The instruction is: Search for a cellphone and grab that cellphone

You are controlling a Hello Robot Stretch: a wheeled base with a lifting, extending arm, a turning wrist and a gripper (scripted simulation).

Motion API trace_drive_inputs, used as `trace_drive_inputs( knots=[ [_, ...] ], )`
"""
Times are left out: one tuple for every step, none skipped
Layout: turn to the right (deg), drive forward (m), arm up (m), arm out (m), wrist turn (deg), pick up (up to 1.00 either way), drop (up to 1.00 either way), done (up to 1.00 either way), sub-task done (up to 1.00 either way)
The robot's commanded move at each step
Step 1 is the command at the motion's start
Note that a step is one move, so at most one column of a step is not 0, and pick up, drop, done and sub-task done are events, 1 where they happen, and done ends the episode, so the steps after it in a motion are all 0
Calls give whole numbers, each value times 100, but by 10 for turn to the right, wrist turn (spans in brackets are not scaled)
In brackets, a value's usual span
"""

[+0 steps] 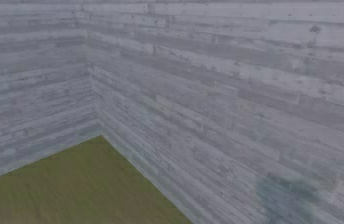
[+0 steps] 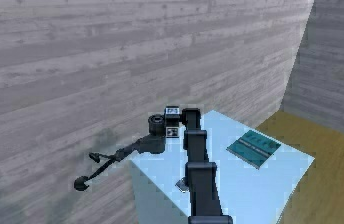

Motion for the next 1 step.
trace_drive_inputs(
  knots=[
    [0,0,0,0,450,0,0,0,0]
  ],
)
